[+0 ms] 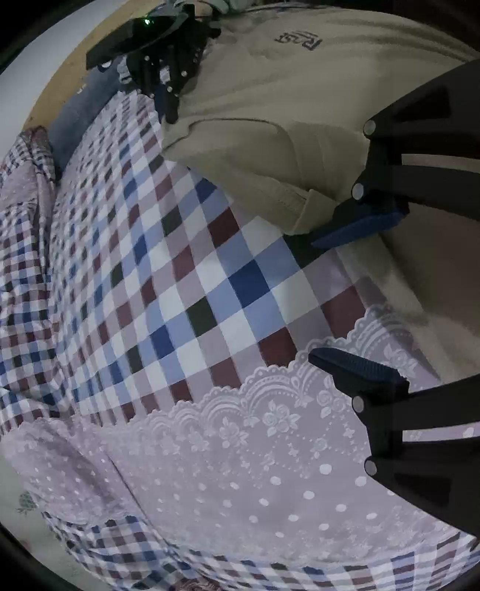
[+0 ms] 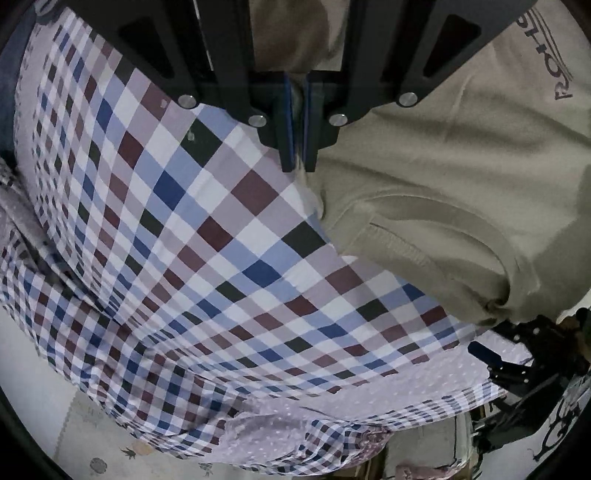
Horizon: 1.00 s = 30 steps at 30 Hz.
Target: Fold clothes
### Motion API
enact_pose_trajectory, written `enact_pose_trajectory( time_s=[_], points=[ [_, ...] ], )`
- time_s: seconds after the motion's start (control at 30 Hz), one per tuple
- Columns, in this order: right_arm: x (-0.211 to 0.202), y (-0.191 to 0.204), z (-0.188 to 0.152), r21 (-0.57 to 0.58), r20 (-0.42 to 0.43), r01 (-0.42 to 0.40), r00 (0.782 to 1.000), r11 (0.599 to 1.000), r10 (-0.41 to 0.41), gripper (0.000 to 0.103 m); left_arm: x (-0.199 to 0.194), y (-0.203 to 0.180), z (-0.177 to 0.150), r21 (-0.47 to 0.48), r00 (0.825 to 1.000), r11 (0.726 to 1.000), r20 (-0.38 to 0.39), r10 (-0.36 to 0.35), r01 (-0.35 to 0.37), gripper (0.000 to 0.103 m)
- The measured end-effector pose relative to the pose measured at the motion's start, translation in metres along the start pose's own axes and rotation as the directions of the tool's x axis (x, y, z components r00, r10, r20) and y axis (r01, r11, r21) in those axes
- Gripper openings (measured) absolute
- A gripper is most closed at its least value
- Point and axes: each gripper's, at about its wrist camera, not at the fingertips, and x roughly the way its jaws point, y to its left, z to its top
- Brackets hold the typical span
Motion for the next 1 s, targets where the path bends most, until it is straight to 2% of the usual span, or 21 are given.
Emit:
enact_pose_trajectory(
  time_s=[0.07, 0.1, 0.2, 0.27, 0.3, 0.33, 0.4, 0.53, 0.67, 0.77, 0.83, 0.9, 1.0],
  points=[
    [-0.001, 0.001, 0.000, 0.003, -0.002, 0.000, 1.000, 1.000, 0.000, 0.003, -0.006, 0.001, -0.001, -0.004, 1.000, 1.000, 0.016, -0.012, 0.013, 0.072],
    [-0.002, 0.001, -0.001, 0.005, -0.003, -0.001, 1.000, 1.000, 0.001, 0.003, -0.009, 0.002, -0.002, -0.005, 1.000, 1.000, 0.025, -0.019, 0.019, 0.073],
    [-0.003, 0.002, -0.001, 0.010, -0.005, -0.001, 1.000, 1.000, 0.001, 0.003, -0.019, 0.004, -0.003, -0.010, 0.998, 0.999, 0.049, -0.037, 0.038, 0.075],
    [-0.003, 0.003, -0.001, 0.014, -0.005, -0.002, 1.000, 1.000, 0.002, 0.003, -0.016, -0.002, 0.008, 0.042, 0.998, 0.998, 0.040, -0.045, 0.044, 0.075],
    [-0.004, 0.003, -0.001, 0.017, -0.005, -0.003, 1.000, 1.000, 0.003, 0.003, -0.012, -0.017, 0.011, 0.068, 0.998, 0.997, 0.031, -0.047, 0.045, 0.075],
    [-0.003, 0.003, -0.001, 0.019, -0.005, -0.003, 1.000, 1.000, 0.003, 0.003, -0.011, -0.025, 0.013, 0.099, 0.999, 0.995, 0.031, -0.023, 0.020, 0.075],
    [-0.003, 0.004, -0.002, 0.024, -0.005, -0.002, 1.000, 1.000, 0.002, 0.003, -0.013, -0.030, -0.001, 0.109, 1.000, 0.994, 0.017, -0.020, 0.018, 0.075],
    [-0.004, 0.008, -0.001, 0.034, -0.005, 0.003, 1.000, 0.999, -0.003, 0.004, -0.010, -0.023, 0.003, 0.096, 1.000, 0.995, 0.017, -0.009, 0.007, 0.075],
    [-0.004, 0.010, 0.001, 0.029, -0.006, 0.002, 1.000, 1.000, -0.002, 0.004, 0.020, -0.017, 0.001, 0.100, 0.996, 0.994, -0.076, 0.041, -0.034, 0.075],
    [-0.002, 0.008, 0.001, 0.036, -0.008, 0.004, 1.000, 0.999, -0.004, 0.004, 0.032, -0.015, 0.001, 0.102, 0.995, 0.995, -0.095, 0.027, -0.017, 0.075],
    [-0.003, 0.009, 0.000, 0.042, -0.006, 0.007, 1.000, 0.999, -0.007, 0.004, 0.032, -0.016, 0.002, 0.104, 0.995, 0.995, -0.103, 0.009, 0.001, 0.065],
    [-0.003, 0.010, 0.000, 0.045, -0.002, 0.007, 1.000, 0.999, -0.007, 0.004, 0.029, -0.025, 0.000, 0.132, 0.994, 0.991, -0.107, -0.008, 0.022, 0.031],
    [-0.003, 0.010, -0.001, 0.055, 0.007, 0.009, 1.000, 0.998, -0.010, 0.004, 0.028, -0.043, 0.000, 0.172, 0.992, 0.985, -0.113, 0.051, -0.031, 0.014]
  ],
)
